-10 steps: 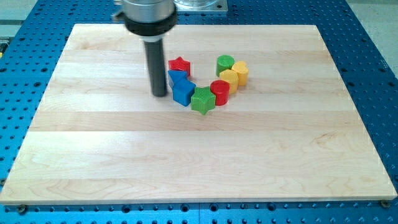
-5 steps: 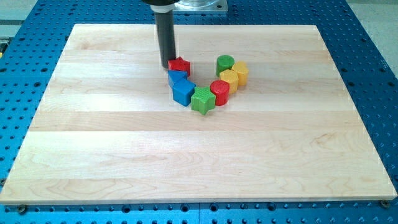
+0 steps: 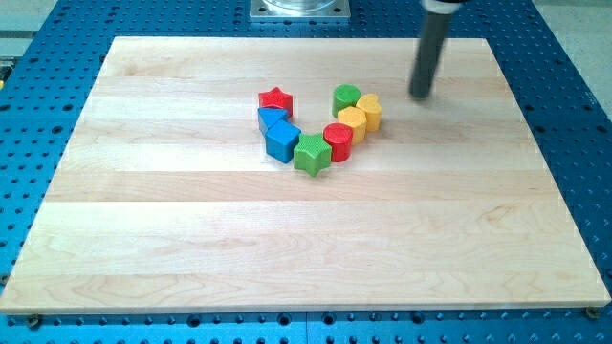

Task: Move the hexagon to the bottom right of the green circle

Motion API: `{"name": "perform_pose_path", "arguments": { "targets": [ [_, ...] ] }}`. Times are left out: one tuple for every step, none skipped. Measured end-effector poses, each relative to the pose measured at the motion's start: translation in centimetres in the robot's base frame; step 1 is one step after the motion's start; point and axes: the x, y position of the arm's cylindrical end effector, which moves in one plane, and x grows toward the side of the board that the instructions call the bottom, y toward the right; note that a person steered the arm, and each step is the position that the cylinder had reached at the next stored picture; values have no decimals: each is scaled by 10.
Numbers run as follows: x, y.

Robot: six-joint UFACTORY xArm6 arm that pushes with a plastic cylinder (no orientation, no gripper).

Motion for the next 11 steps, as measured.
{"name": "perform_pose_path", "arguments": {
  "targets": [
    [19,69],
    [52,55],
    [63,28],
    [60,-46],
    [51,-62],
    [49,-89],
    [49,-106],
    [49,-123],
    [42,-119],
    [7,-110],
    [-2,-135]
  ]
}}
